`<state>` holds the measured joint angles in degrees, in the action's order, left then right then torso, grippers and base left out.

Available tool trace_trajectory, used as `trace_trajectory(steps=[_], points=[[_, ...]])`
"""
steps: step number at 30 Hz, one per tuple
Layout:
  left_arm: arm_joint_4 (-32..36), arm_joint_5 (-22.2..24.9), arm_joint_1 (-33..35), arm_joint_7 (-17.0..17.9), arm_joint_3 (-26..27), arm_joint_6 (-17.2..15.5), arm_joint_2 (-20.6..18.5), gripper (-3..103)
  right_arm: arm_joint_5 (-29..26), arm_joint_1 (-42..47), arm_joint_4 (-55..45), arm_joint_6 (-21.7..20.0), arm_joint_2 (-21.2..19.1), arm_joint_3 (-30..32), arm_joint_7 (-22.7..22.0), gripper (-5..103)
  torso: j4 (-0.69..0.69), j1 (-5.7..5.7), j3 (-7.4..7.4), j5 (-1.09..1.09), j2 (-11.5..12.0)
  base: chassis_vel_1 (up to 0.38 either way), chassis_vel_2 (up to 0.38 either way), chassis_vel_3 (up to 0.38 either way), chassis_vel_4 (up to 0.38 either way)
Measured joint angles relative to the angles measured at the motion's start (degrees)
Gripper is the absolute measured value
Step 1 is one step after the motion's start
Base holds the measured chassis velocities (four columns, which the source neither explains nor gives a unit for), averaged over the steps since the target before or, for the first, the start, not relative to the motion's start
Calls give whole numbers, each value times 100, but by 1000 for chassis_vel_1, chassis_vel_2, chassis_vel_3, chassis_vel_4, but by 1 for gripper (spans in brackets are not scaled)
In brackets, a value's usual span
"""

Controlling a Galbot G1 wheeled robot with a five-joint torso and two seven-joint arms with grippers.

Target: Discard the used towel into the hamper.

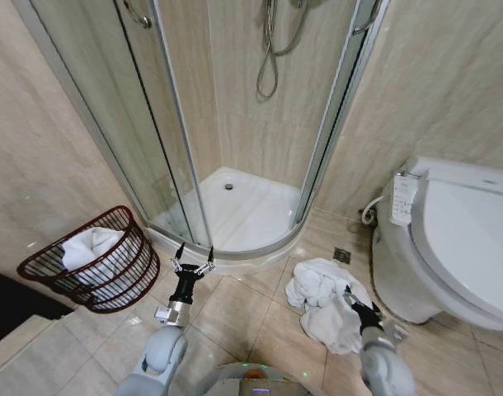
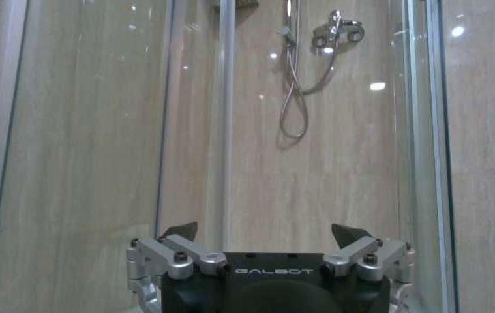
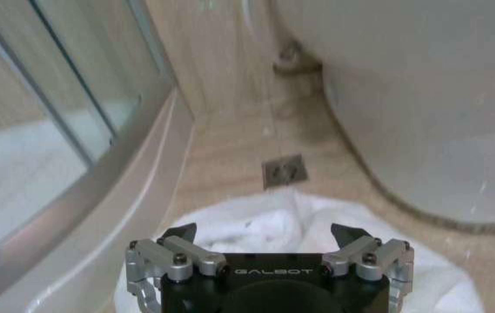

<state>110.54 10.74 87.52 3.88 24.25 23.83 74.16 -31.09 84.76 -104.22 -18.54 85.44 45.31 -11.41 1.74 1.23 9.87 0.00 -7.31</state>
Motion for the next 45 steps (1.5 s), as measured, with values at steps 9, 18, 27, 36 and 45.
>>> trace_trajectory(steps=[9,18,27,36,45], points=[[-27,50,-17,0,73,14,-11,100,-363,-584,564,-1060,-23,-101,-442,100,-1,0,1,0,-2,0,0,0,0],[-71,50,-28,-1,75,46,8,100,-684,-919,850,-1668,-70,-49,-672,100,0,1,1,0,-3,0,0,0,0],[-102,41,-21,0,93,80,7,100,-504,-1106,1426,-1696,-163,104,-481,100,0,1,2,0,-3,0,0,0,0],[-85,13,-11,-4,107,82,26,100,-374,-1226,1734,-1609,-262,164,-239,100,0,1,2,0,-4,0,0,0,0],[-3,-56,52,-6,109,95,48,100,-269,-1453,2152,-1515,-306,304,107,80,0,1,2,1,-4,0,0,0,0]])
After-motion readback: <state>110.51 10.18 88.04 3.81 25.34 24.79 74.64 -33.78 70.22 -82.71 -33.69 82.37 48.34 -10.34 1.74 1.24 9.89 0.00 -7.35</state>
